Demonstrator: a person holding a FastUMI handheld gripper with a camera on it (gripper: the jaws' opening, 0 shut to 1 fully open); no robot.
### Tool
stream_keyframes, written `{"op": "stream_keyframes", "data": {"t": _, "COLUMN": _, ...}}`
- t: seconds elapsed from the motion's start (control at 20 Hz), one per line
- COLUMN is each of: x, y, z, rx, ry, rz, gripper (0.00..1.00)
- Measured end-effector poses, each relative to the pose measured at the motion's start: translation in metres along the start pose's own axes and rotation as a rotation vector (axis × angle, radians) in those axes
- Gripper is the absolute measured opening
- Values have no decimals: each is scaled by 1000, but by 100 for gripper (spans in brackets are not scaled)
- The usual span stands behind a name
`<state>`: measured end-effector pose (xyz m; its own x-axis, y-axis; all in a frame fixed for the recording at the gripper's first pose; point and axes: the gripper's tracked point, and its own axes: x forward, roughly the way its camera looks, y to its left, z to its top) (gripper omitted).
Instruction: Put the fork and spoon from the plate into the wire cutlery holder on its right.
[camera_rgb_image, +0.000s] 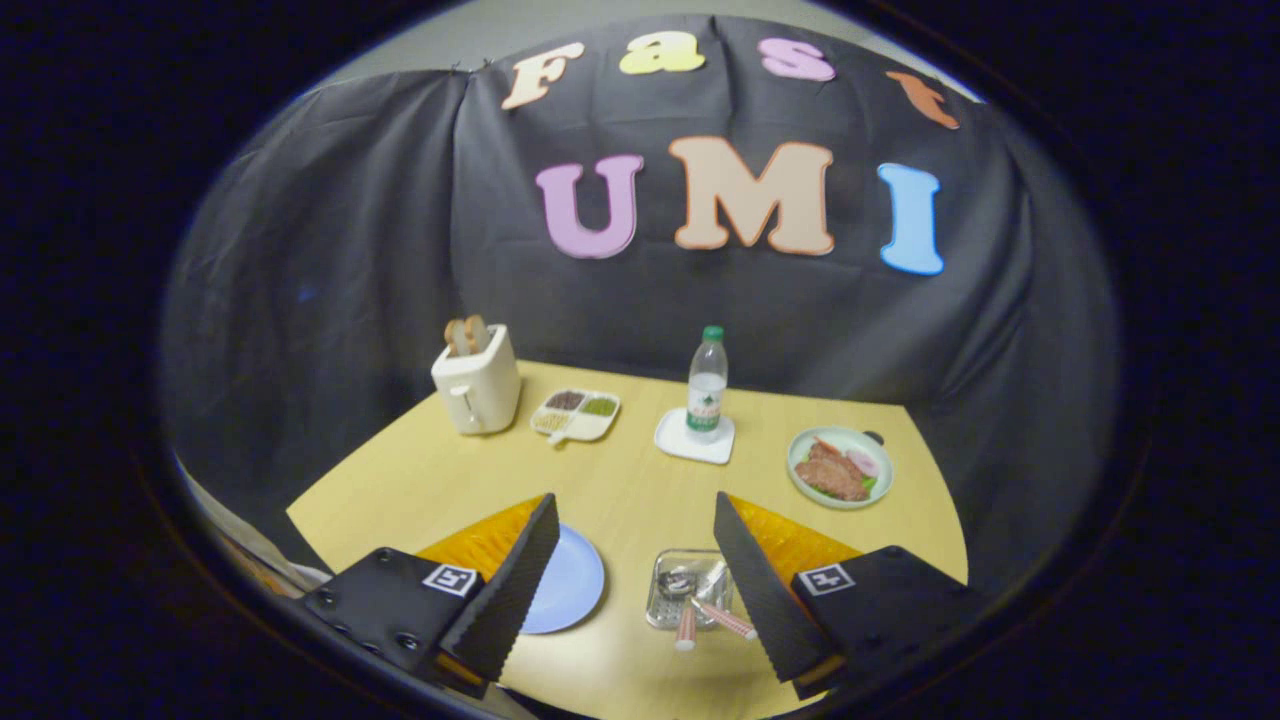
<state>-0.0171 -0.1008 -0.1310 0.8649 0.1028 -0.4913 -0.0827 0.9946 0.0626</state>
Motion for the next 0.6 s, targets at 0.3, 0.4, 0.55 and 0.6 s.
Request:
{"op": "stream_keyframes", "data": {"t": 0.3, "x": -25, "y": -14, "z": 33, "rx": 15, "ry": -224, "rz": -138, "gripper": 99}}
{"op": "stream_keyframes", "data": {"t": 0.4, "x": -29, "y": -7, "z": 41, "rx": 19, "ry": -275, "rz": -145, "gripper": 99}}
{"op": "stream_keyframes", "data": {"t": 0.55, "x": -32, "y": 0, "z": 48, "rx": 13, "ry": -304, "rz": -145, "gripper": 99}}
{"op": "stream_keyframes", "data": {"t": 0.6, "x": -30, "y": 3, "z": 48, "rx": 13, "ry": -312, "rz": -154, "gripper": 99}}
